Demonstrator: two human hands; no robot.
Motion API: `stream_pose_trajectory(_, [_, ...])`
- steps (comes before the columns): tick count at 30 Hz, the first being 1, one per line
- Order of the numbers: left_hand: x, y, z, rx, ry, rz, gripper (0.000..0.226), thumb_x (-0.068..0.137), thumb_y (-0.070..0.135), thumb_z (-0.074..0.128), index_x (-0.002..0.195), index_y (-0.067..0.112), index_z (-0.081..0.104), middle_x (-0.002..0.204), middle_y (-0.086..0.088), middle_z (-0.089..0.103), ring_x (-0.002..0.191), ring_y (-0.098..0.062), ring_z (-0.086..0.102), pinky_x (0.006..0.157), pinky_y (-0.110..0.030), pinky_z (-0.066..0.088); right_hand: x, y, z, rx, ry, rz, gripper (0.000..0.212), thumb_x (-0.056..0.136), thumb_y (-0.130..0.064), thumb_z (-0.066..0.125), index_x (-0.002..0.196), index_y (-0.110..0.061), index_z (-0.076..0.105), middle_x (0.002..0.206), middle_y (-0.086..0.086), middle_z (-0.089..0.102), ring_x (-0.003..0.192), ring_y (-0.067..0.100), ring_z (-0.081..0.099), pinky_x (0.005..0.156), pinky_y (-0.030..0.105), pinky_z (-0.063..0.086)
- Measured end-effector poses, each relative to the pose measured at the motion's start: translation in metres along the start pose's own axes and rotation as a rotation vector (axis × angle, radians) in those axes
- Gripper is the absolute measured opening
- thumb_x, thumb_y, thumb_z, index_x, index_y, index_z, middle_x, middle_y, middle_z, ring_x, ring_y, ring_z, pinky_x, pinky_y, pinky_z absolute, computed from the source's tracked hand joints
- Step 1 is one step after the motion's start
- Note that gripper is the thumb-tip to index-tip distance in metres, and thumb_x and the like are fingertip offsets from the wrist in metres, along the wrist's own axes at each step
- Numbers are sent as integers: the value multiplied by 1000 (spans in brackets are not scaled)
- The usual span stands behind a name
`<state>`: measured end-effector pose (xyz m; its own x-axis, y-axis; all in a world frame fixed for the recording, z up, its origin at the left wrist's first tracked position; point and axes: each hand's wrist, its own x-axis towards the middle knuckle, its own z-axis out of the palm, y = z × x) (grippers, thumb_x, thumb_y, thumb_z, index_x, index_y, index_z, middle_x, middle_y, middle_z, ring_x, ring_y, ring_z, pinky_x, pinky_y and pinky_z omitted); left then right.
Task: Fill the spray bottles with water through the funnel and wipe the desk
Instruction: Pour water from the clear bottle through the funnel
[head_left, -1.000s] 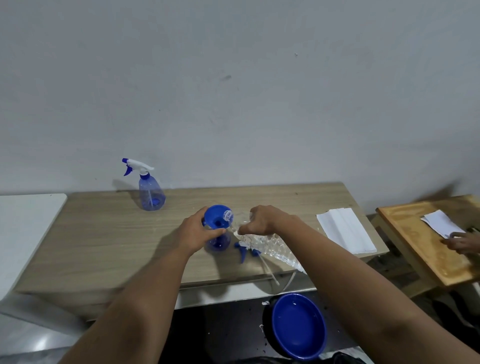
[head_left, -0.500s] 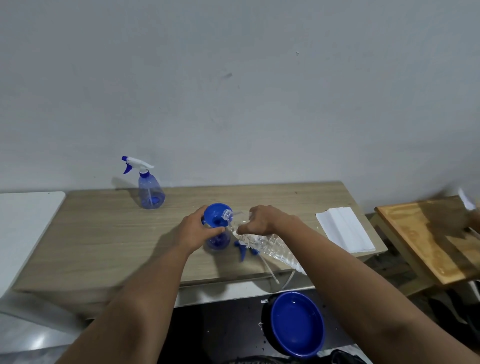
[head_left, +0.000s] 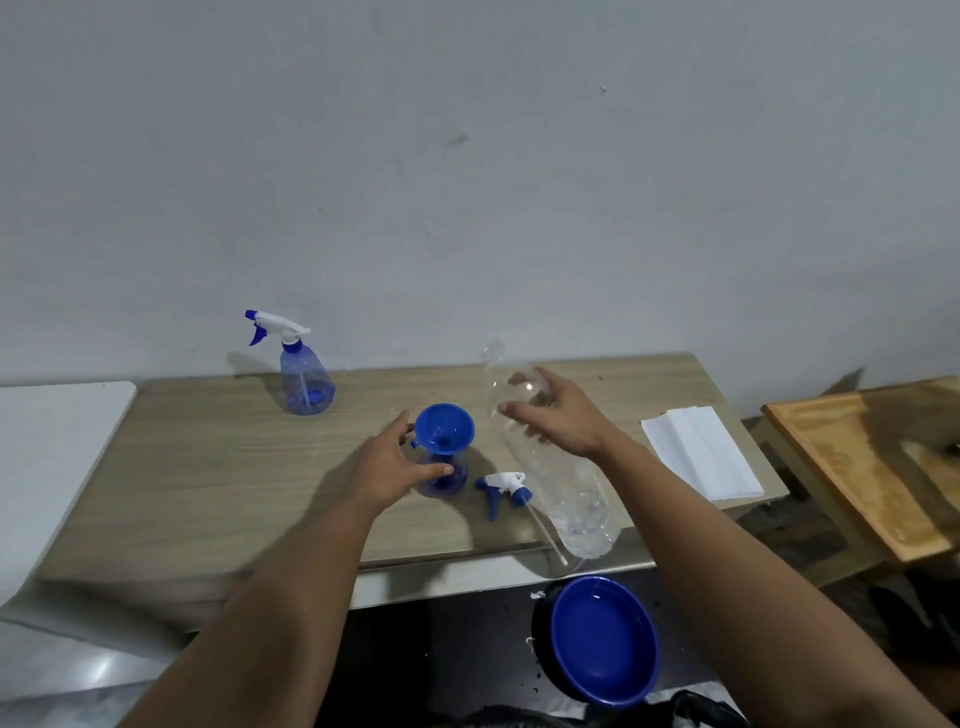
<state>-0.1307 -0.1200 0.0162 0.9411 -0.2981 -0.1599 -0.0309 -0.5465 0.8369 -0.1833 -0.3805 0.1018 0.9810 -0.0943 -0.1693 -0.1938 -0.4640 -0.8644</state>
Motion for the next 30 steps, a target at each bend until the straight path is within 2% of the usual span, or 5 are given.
stream_pose_trajectory(5, [6,-11,9,-3,-63,-19,80,65,31,94,135,33,54,122,16,60,120,-8,53,86,-24,40,23,-4,-24,180,222,-97,50,86,-41,82,128,-28,60,106,23,73,81,17,71,72,28,55])
stream_pose_trajectory(9, [9,-13,22,39,-78,-131,74,68,33,92,130,23,55,114,10,61,102,-11,60,76,-22,41,49,-3,-28,209,290,-87,64,87,-40,85,138,-26,50,113,3,67,97,10,72,81,22,58])
stream_pose_trajectory(13, [18,-18,33,114,-120,-181,59,73,37,88,121,19,60,92,16,60,74,8,53,55,-5,34,78,20,-10,238,372,-50,76,78,-50,90,136,-36,44,127,-1,62,121,13,64,102,35,54])
stream_pose_trajectory(21, [24,-16,42,237,-46,-239,43,87,38,76,116,9,62,76,10,53,62,-2,46,50,-9,28,103,47,18,233,472,-11,90,70,-50,95,135,-42,34,134,-2,60,132,15,56,110,35,46])
stream_pose_trajectory(30, [26,-16,46,190,-58,-281,30,87,35,77,100,21,54,73,15,53,64,4,48,52,-9,28,79,73,29,167,413,132,122,72,-37,96,164,-29,17,152,3,52,137,17,51,110,35,46])
